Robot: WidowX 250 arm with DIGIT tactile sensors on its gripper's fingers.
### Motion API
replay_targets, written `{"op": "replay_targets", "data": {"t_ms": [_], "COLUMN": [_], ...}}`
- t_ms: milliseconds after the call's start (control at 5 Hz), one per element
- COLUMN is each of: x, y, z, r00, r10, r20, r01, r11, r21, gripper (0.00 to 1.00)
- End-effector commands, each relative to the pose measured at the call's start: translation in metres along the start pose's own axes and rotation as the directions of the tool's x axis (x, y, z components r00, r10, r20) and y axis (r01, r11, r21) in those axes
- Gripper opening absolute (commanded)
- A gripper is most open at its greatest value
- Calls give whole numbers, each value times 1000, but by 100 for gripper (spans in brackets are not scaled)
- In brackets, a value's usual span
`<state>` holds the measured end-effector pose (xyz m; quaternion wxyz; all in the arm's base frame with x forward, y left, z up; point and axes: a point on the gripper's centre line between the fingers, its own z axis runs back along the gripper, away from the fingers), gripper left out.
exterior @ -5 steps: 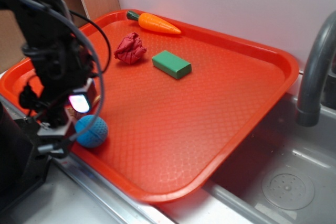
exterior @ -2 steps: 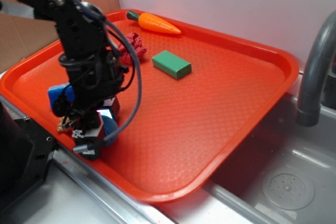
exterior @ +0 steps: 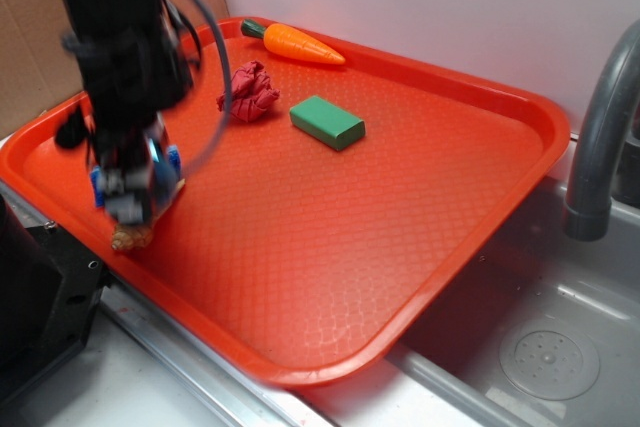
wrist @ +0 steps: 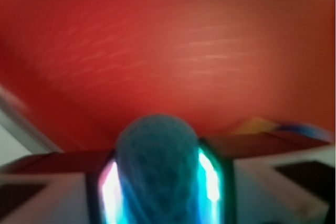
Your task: Grab the blue ball.
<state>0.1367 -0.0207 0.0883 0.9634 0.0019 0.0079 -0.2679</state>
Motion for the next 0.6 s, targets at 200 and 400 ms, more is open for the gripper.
{"op": "replay_targets", "data": {"t_ms": [200,400], "x": [-39,-39], "y": [92,101], "z": [79,84], "r00": [894,866], "r10": [435,482], "r20": [108,137], "r01": [-444,-493], "r11": [892,867], "r21": [82,66], "gripper": [0,0]}}
